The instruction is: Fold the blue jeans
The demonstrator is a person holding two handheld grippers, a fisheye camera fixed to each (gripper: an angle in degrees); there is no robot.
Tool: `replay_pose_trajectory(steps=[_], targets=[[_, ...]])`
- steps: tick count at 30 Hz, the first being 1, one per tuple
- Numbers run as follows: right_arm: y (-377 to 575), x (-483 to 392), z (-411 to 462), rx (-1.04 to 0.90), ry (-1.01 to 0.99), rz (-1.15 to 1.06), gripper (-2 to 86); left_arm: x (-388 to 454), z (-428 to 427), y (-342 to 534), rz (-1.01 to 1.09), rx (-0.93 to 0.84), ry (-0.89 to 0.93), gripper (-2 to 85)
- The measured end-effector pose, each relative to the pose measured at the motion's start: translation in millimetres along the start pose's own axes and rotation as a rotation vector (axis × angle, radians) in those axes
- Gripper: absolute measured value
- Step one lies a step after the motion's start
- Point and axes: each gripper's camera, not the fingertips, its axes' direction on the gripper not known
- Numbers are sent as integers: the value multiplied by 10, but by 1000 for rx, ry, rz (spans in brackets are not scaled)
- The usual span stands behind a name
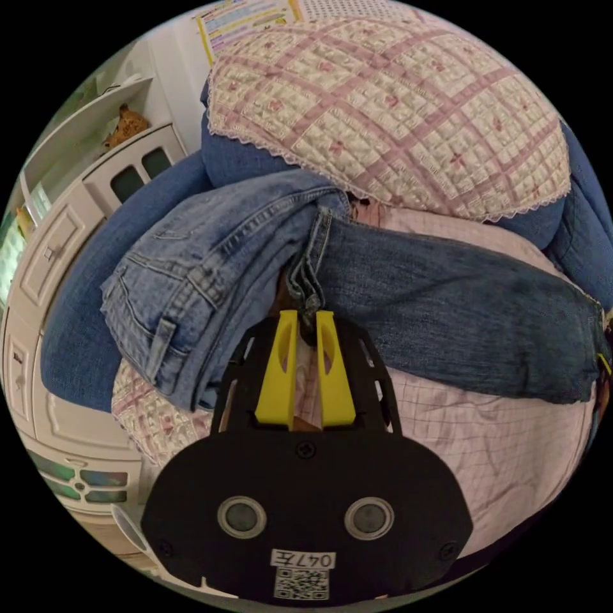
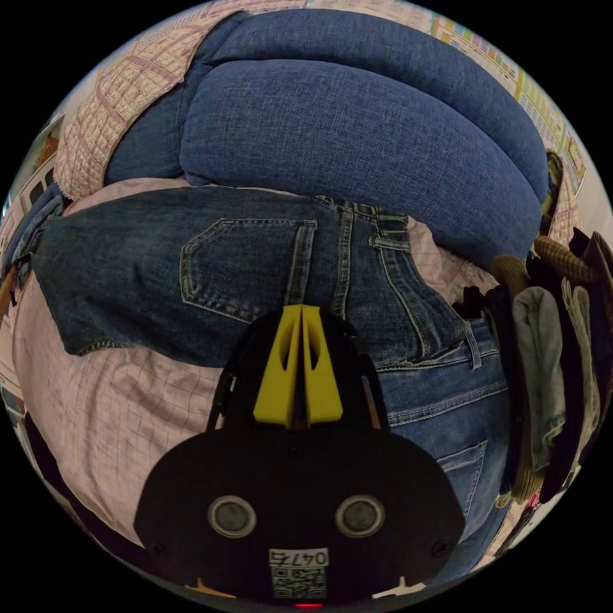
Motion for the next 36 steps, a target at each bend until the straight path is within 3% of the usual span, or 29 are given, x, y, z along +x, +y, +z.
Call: replay_pose_trajectory(steps=[6,11,15,21,23,25,29,36], targets=[[-27,64,-12,3,-34,19,-10,-356,-187,148,-111,-22,-2,84],[-45,58,-53,10,-39,21,-10,-780,-780,470,-296,102,2,89],[-73,-37,-109,11,-2,1,-12,-538,-1589,1059,-38,232,93,53],[-188,-174,-312,-16,75,-9,-7,-53,-2398,2189,264,148,264,1],[-197,-199,-529,29,39,43,-6,39,-2560,2502,280,123,289,-4],[-83,-282,-932,218,-120,78,-6,110,-2744,2834,282,102,348,-7],[-45,-414,-1163,241,-291,82,-2,126,-2967,3110,220,84,448,-8],[-306,-705,-1381,214,-137,-1,17,204,-3334,3286,249,95,412,-8]])
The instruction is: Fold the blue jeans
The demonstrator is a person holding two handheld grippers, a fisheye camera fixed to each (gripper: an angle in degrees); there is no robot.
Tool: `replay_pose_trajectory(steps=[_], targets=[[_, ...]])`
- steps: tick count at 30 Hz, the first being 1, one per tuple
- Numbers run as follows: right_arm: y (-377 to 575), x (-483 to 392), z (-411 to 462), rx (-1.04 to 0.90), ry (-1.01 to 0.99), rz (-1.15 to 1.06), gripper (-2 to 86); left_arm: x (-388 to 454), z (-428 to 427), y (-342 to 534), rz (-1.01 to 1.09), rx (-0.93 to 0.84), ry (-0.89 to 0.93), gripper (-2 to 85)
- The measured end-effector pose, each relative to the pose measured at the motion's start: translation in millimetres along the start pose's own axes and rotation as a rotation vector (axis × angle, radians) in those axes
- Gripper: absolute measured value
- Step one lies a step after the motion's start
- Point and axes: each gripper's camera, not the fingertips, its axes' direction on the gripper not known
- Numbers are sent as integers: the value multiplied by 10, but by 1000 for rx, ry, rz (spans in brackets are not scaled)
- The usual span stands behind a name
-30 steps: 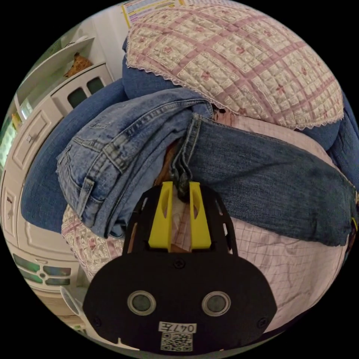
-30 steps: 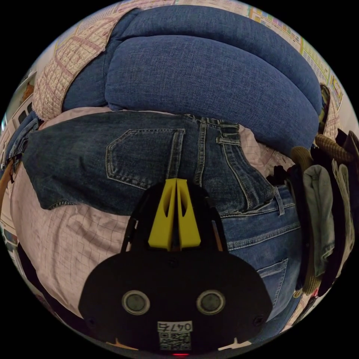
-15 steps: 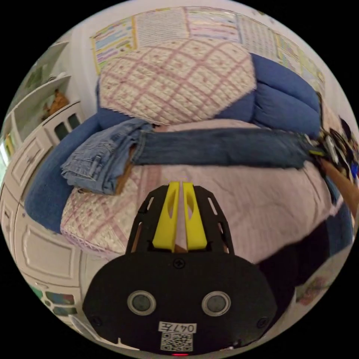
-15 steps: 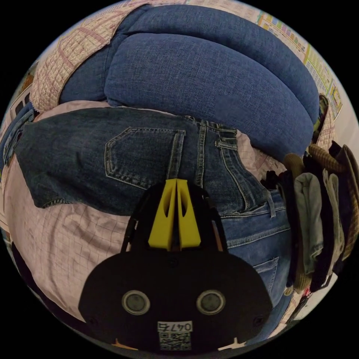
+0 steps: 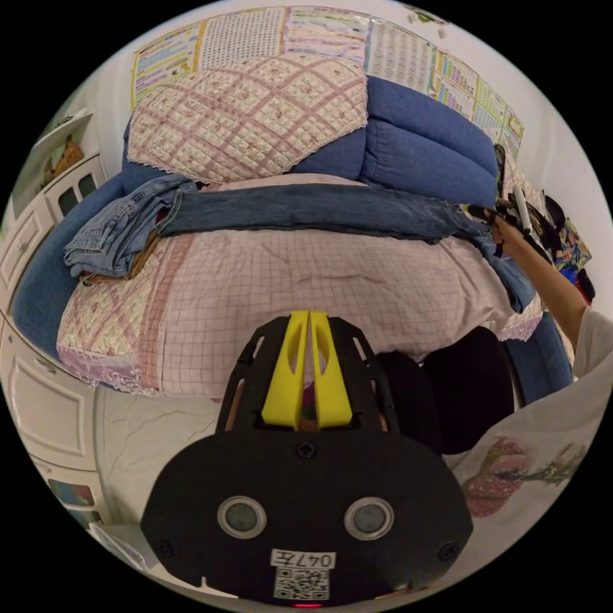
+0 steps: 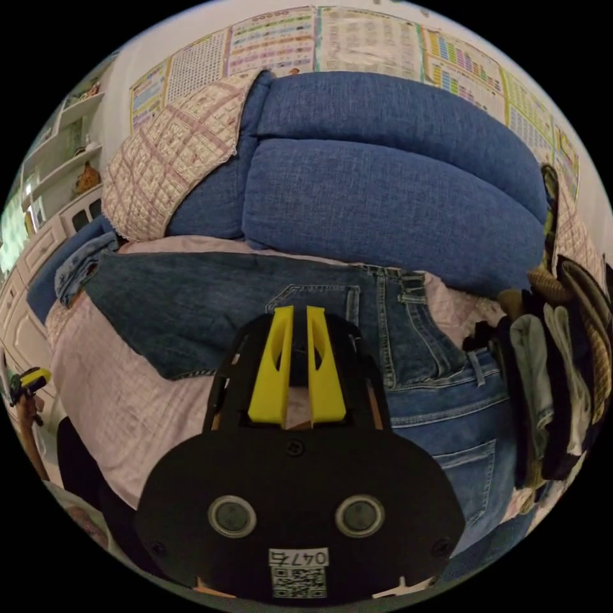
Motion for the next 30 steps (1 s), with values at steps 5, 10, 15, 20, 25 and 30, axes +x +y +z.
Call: replay_pose_trajectory(steps=[5,10,15,20,25,30], targets=[[-395,-188,242,-116,57,-95,46,0,-74,8,17,-37,5,-8],[-876,-378,619,-161,88,-205,54,-159,-114,-52,-20,-51,5,-8],[-1275,-668,965,-256,91,-390,57,-334,-135,-149,-36,-76,10,-8],[-1371,-1059,1137,-394,34,-585,21,-527,-304,-240,-36,-43,29,-8],[-1182,-1485,397,-233,197,-687,-5,-791,-600,-270,-56,-25,36,-7],[-409,-1740,-1107,45,122,-702,-7,-1205,-993,-307,-190,95,41,0]])
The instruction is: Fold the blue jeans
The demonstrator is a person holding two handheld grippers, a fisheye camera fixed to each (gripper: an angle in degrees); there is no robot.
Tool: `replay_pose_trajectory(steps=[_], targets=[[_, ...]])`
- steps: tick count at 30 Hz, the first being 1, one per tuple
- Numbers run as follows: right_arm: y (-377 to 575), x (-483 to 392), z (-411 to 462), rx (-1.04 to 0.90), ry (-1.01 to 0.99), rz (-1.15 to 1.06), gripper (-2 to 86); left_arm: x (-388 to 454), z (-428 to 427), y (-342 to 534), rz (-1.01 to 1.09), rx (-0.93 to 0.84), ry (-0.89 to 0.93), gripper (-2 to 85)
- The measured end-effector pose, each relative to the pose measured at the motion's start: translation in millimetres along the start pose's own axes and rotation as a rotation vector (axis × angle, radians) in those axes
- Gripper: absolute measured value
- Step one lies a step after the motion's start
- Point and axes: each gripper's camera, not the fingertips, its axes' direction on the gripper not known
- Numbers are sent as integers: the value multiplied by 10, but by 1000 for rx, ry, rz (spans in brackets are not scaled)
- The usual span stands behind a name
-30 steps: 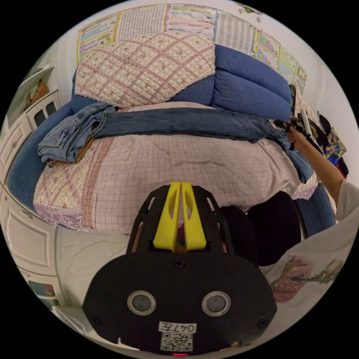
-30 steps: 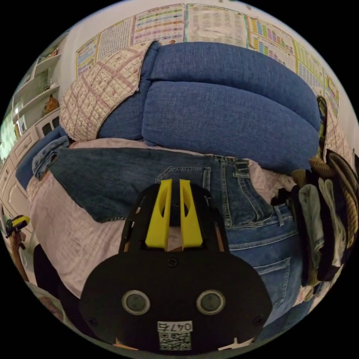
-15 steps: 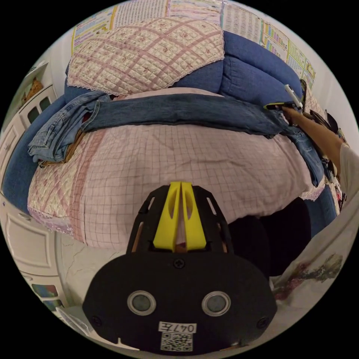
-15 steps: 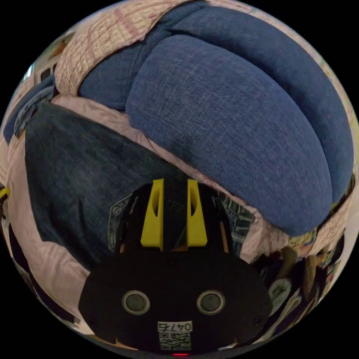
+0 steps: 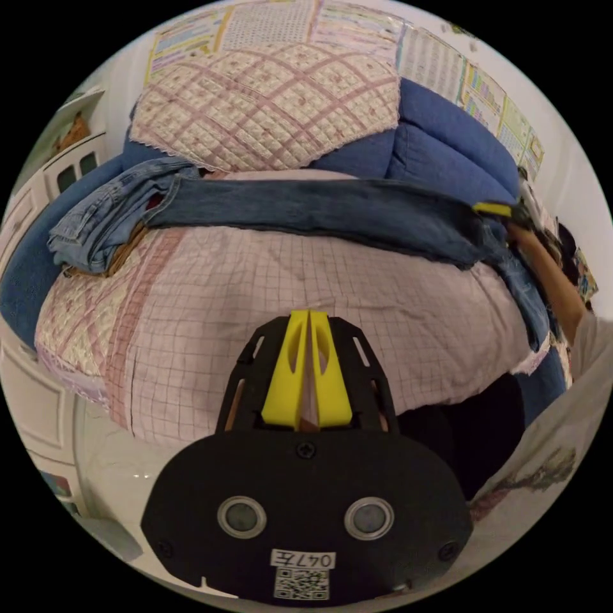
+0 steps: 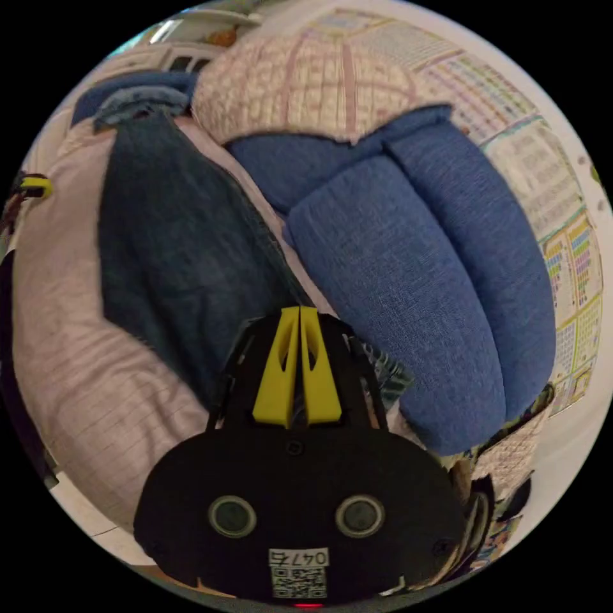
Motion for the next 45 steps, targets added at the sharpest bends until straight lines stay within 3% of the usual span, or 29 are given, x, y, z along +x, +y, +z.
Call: replay_pose_trajectory(steps=[4,9,14,16,19,25,29,31,33,39,42,45], targets=[[624,-702,-1115,92,25,17,-8,-604,-418,-258,-190,220,131,62],[1086,-1119,-1507,62,-36,108,-8,-1403,-466,-825,-394,279,296,112],[1289,-1171,-1629,40,-89,200,-8,-2082,-360,-1286,-608,216,240,131],[1364,-1151,-1752,58,-99,231,-8,-2347,-413,-1387,-702,161,132,134],[1431,-1111,-1926,73,-103,261,-8,-2548,-691,-1356,-763,223,64,132],[1523,-1022,-2226,77,-109,297,-7,-3146,-821,-1489,-866,197,182,123],[1591,-996,-2402,80,-96,297,-7,-3394,-859,-1647,-870,145,183,99],[1650,-985,-2482,72,-96,301,-7,-3485,-945,-1723,-829,101,184,26],[1705,-969,-2539,68,-103,311,-6,-3533,-1088,-1728,-796,130,193,11],[1838,-830,-2983,53,-72,296,-7,-3563,-1857,-1628,-680,238,271,-6],[1968,-727,-3251,58,-69,290,-7,-3581,-2242,-1549,-599,208,221,-9],[2118,-653,-3385,51,-93,296,-7,-3713,-2419,-1445,-603,194,285,-9]])
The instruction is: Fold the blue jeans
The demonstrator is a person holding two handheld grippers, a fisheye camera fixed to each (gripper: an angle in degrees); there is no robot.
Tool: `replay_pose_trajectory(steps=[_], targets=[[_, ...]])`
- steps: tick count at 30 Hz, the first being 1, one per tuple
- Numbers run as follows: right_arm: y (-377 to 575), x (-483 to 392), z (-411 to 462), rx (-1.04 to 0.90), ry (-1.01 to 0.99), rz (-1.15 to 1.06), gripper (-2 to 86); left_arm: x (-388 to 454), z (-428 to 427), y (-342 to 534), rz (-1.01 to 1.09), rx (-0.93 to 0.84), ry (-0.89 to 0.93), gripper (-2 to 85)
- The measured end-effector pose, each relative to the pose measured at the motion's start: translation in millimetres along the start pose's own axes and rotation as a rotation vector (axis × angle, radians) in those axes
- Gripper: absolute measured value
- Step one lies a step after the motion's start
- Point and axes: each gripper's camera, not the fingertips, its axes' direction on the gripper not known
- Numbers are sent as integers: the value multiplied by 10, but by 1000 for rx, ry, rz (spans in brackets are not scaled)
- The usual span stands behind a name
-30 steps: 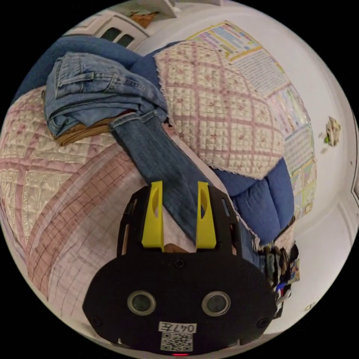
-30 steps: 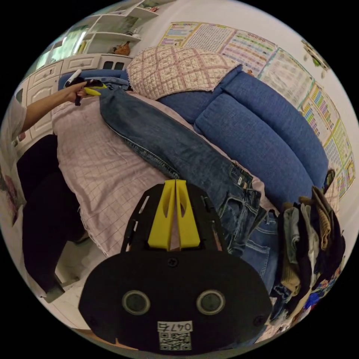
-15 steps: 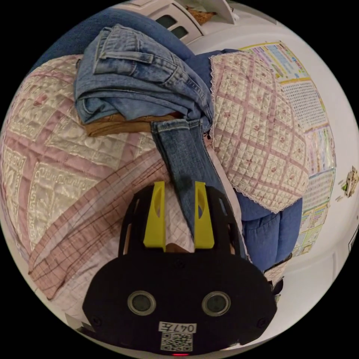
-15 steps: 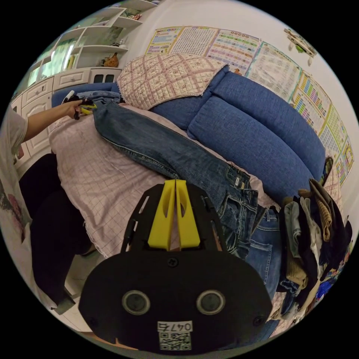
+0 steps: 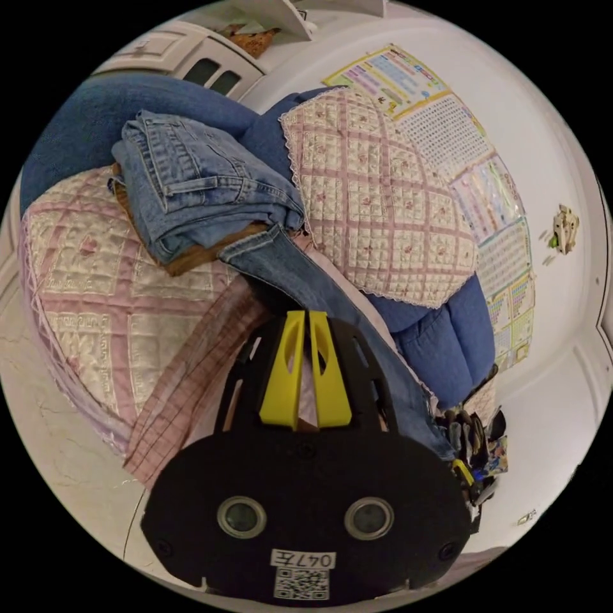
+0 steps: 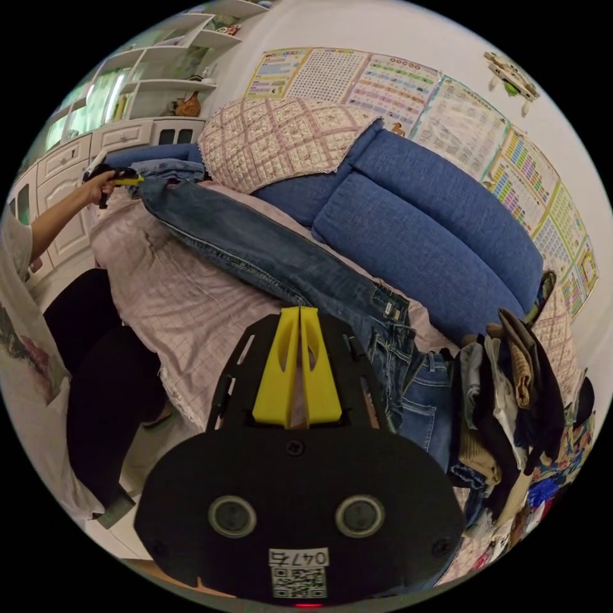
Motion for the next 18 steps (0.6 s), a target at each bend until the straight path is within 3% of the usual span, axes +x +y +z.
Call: replay_pose_trajectory(steps=[5,10,13,18], targets=[[229,19,-240,-73,46,-72,-7,46,-582,306,69,24,-35,-9],[621,260,-336,-116,-30,-44,-6,-427,-842,839,-32,-89,-131,-9],[810,396,-254,-161,-76,-21,-6,-721,-880,935,-153,-88,-61,-9],[1189,692,-243,-205,-99,133,2,-784,-1092,917,-135,-49,-26,-9]])
